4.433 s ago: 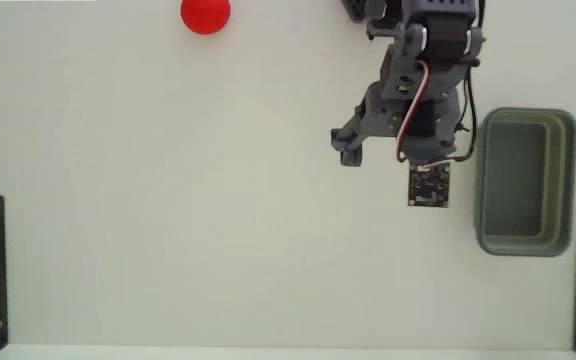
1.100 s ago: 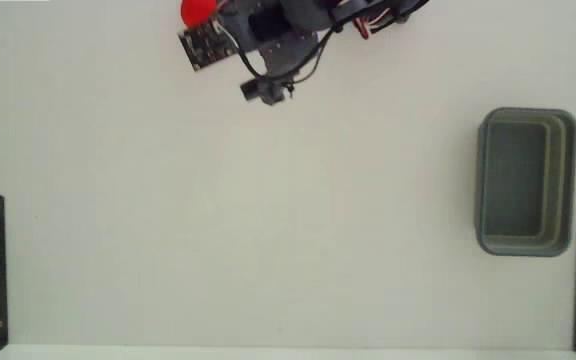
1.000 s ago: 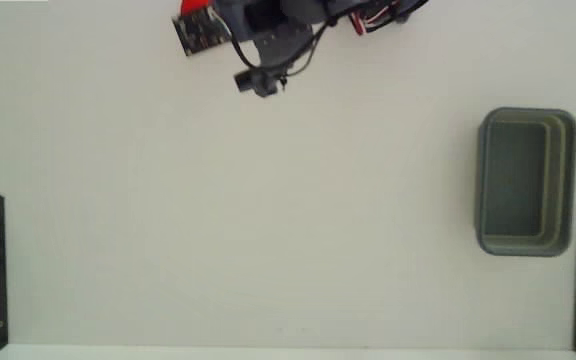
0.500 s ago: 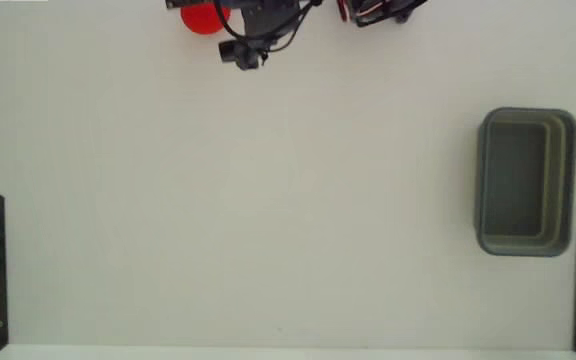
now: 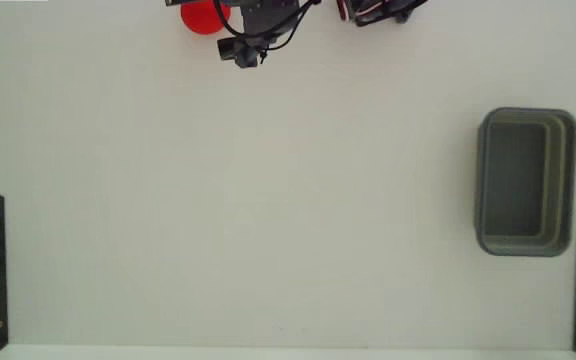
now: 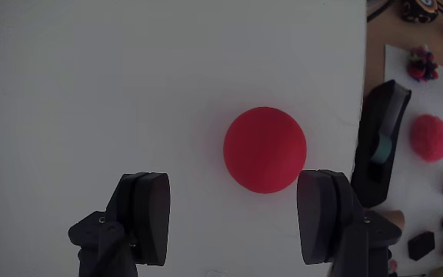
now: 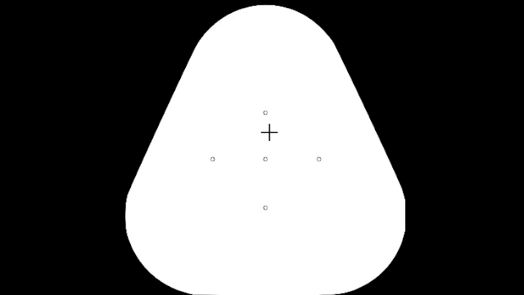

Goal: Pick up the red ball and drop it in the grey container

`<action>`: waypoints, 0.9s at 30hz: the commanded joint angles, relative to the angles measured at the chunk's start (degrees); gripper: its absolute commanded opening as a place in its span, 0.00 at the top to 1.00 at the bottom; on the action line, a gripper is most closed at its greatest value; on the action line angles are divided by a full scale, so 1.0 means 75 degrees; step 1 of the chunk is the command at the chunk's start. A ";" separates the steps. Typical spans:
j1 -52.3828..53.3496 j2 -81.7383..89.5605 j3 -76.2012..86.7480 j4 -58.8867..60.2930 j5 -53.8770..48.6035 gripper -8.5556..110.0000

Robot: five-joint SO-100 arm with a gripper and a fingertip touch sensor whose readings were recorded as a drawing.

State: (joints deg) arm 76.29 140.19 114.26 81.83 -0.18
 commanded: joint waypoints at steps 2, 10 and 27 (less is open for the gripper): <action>0.0133 0.0257 0.0039 0.0018 0.0023 0.00; 0.0133 0.0257 0.0039 0.0018 0.0023 0.00; 0.0278 0.0257 0.0039 0.0018 0.0023 0.00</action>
State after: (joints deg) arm 76.29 140.19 114.26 81.83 -0.18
